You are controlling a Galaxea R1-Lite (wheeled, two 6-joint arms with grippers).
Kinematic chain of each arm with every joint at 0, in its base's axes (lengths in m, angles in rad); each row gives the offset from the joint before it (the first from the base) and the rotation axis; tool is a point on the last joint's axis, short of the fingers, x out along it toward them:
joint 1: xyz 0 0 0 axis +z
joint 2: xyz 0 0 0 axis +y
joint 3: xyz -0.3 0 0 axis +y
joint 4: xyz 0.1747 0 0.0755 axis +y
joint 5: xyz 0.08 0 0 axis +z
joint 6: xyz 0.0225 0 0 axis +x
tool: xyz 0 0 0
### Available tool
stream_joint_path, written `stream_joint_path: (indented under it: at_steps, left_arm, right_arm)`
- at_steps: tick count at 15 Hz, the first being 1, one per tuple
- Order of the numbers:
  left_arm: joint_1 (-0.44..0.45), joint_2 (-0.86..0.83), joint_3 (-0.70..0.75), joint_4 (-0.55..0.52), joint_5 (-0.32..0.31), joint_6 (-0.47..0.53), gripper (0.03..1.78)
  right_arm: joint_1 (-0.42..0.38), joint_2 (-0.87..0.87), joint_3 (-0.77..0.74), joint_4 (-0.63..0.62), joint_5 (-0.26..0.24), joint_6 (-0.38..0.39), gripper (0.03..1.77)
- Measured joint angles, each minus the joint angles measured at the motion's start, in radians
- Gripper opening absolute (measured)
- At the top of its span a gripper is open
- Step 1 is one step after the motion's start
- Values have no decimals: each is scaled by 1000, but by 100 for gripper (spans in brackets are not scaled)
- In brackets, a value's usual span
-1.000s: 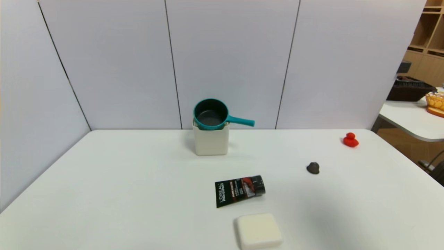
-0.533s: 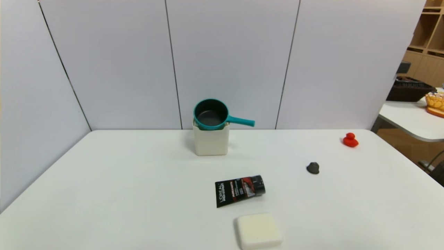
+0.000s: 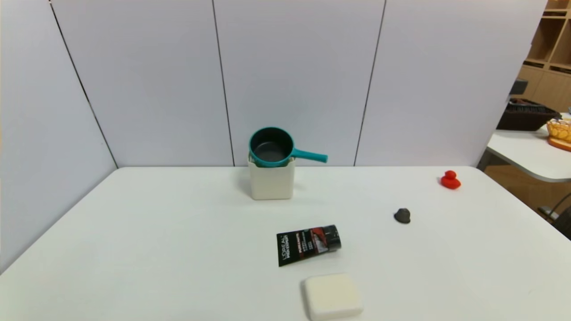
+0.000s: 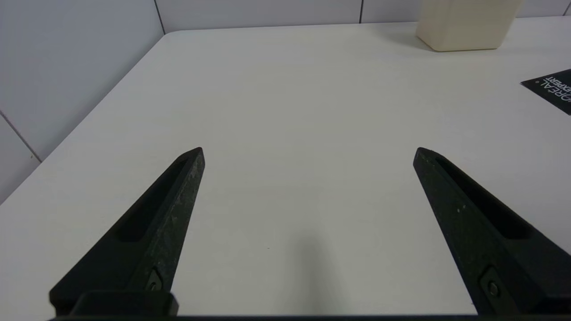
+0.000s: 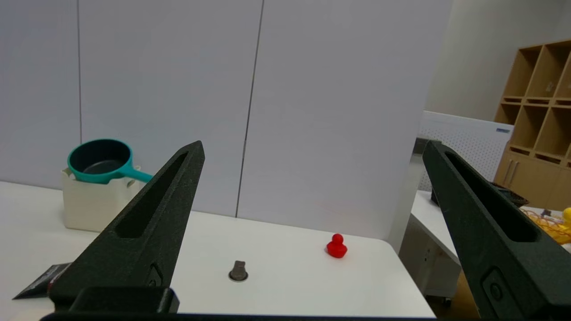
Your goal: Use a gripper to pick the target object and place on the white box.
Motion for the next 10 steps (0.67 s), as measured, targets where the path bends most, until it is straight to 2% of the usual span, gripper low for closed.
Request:
stream_joint_path:
  at_steps: [6,8,10]
  left_arm:
    - [0,0,0,0,0,0,169]
    - [0,0,0,0,0,0,169]
    - [0,0,0,0,0,0,169]
  right_arm:
    - [12,-185,277,-32,-4,-15,169]
    - [12,-200,353,29,-1,-23,169]
    - [13,-207,371,138,-22,-33,169]
